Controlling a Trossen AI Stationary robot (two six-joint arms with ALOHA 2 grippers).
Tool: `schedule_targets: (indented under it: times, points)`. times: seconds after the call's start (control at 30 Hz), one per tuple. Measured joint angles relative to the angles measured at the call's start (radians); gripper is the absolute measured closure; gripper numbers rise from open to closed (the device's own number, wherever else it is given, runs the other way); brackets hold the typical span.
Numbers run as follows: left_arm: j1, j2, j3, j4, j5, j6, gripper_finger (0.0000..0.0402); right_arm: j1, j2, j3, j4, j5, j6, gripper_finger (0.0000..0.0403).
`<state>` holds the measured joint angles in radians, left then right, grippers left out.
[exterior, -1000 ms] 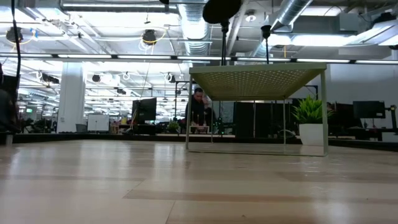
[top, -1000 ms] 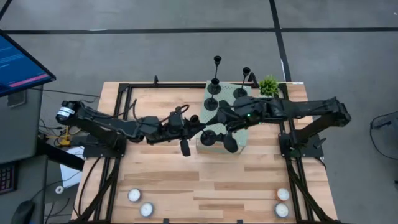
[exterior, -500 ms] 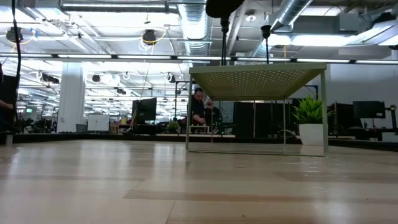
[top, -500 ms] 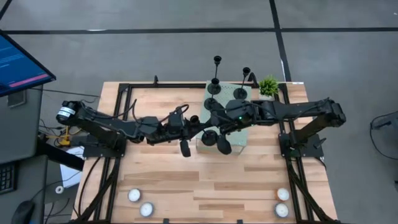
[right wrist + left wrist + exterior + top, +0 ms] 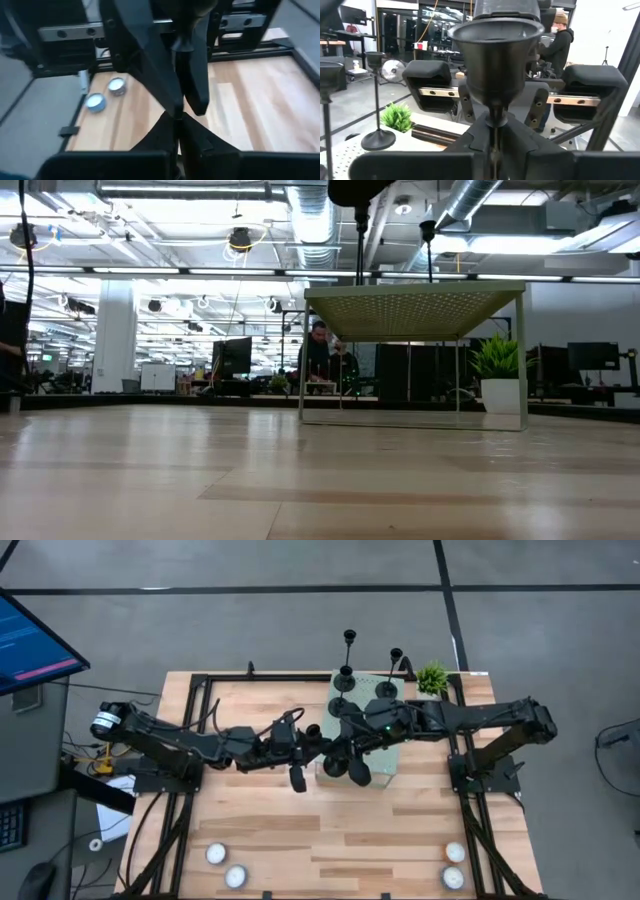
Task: Pick & Place candle stick holders
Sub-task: Put the black candle holder on the shelf and align it with the bottom black candle holder
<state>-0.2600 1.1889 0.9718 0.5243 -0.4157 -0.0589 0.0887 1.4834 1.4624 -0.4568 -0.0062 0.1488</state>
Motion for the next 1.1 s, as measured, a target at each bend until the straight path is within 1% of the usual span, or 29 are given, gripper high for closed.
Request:
schedule_targets:
  times: [0.1, 0.17, 0.23, 0.27, 0.37, 0.47, 0.6, 0.73, 0.83, 0.93, 1.03, 1.1]
  points:
    - [-0.003, -0.001, 0.0, -0.01, -0.006, -0.001, 0.033, 0.013, -0.032, -0.001, -0.01, 0.094, 0.0, 0.04]
    - [-0.011, -0.006, 0.0, -0.012, -0.005, 0.001, 0.0302, 0.029, -0.07, -0.004, -0.012, 0.19, -0.018, 0.04]
    - [-0.023, -0.008, 0.0, -0.017, 0.005, 0.003, 0.0273, 0.043, -0.131, -0.036, -0.03, 0.296, -0.025, 0.0401]
    - [-0.03, -0.008, 0.0, -0.025, 0.006, 0.003, 0.0259, 0.042, -0.167, -0.057, -0.046, 0.33, -0.022, 0.0401]
    - [-0.051, -0.013, -0.001, -0.032, 0.007, 0.003, 0.022, 0.038, -0.303, -0.158, -0.068, 0.395, 0.017, 0.0402]
    - [-0.062, -0.022, -0.001, -0.033, -0.01, 0.002, 0.0198, 0.041, -0.453, -0.293, -0.023, 0.485, 0.05, 0.0402]
    - [-0.064, -0.049, -0.001, -0.03, -0.05, -0.005, 0.0196, 0.04, -0.63, -0.516, 0.138, 0.581, 0.029, 0.0402]
    - [-0.062, -0.09, -0.001, -0.029, -0.064, -0.005, 0.0209, 0.022, -0.758, -0.737, 0.342, 0.652, -0.042, 0.0402]
    - [-0.059, -0.115, -0.001, -0.029, -0.072, -0.001, 0.0219, -0.018, -0.812, -0.861, 0.435, 0.647, -0.051, 0.0403]
    - [-0.059, -0.135, -0.001, -0.028, -0.095, 0.006, 0.0228, -0.057, -0.837, -0.947, 0.501, 0.634, -0.05, 0.0403]
    - [-0.059, -0.149, -0.001, -0.03, -0.115, 0.023, 0.0235, -0.101, -0.85, -0.99, 0.519, 0.612, -0.046, 0.0403]
    - [-0.059, -0.155, -0.001, -0.03, -0.116, 0.028, 0.0239, -0.135, -0.851, -0.998, 0.521, 0.577, -0.044, 0.0403]
